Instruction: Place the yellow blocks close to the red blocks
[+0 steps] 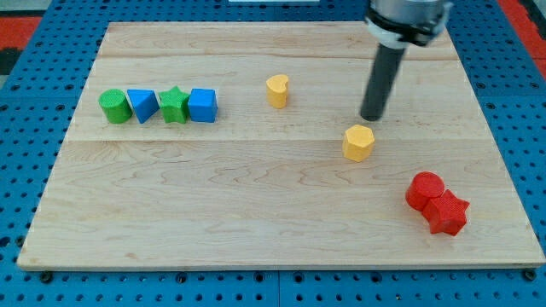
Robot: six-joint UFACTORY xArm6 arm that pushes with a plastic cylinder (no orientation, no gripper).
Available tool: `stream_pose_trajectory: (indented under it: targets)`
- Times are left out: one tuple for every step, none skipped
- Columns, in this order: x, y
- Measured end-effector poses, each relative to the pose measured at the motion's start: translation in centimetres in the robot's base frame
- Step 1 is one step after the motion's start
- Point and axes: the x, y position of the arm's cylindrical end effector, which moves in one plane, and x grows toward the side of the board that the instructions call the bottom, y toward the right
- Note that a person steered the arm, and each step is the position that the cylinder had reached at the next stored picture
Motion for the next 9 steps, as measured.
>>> stream_pose_trajectory:
  targets:
    - [2.3, -3.8]
    - [6.9, -2.0]
    - [9.0, 1.3]
    - [8.6, 1.2]
    - [4.0, 0.4]
    - [-3.5, -1.0]
    - [-9.2, -6.0]
    - [-9.7, -12.6]
    - [-3.9, -13.1]
